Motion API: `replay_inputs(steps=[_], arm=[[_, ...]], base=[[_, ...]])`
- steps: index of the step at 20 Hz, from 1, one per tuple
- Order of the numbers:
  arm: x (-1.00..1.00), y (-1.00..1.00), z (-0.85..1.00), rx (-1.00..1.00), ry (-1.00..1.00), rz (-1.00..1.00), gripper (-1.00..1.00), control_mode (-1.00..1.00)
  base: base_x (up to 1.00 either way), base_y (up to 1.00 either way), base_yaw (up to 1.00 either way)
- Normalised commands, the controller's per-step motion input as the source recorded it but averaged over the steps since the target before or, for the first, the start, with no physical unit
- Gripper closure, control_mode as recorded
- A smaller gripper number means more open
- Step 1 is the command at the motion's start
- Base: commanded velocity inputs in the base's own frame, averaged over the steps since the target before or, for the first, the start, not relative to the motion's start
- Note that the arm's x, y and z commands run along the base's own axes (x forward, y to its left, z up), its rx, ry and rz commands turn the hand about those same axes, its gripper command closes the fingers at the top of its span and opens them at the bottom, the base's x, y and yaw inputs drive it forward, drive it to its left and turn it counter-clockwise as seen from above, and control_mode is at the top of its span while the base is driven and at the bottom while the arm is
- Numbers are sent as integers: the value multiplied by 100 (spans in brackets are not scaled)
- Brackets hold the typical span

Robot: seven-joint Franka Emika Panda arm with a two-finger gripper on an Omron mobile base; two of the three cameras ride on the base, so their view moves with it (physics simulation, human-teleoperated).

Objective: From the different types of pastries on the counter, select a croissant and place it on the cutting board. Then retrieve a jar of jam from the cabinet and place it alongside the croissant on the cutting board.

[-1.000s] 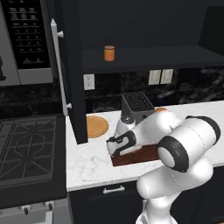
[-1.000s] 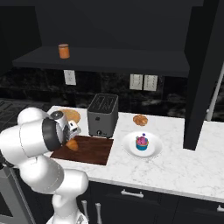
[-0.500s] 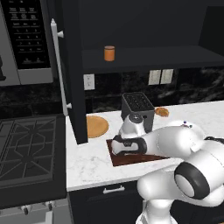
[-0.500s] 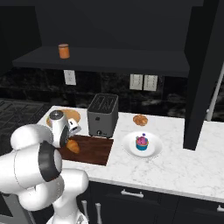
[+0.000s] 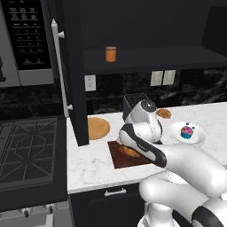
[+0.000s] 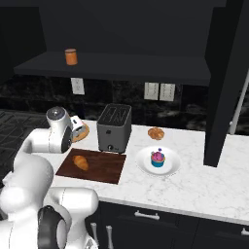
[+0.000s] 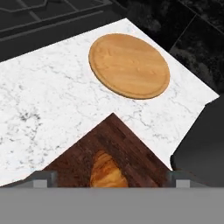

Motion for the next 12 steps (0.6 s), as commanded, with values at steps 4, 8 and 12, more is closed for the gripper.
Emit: replay_inputs(steps=[4, 8, 12], arm=[[-33, -14, 99, 19, -19, 0, -100, -100], [-11, 0, 100, 10, -16, 0, -100, -100], [-23, -10, 100, 8, -27, 0, -100, -100]], base=[[0, 0, 0], [0, 0, 0], [0, 0, 0]])
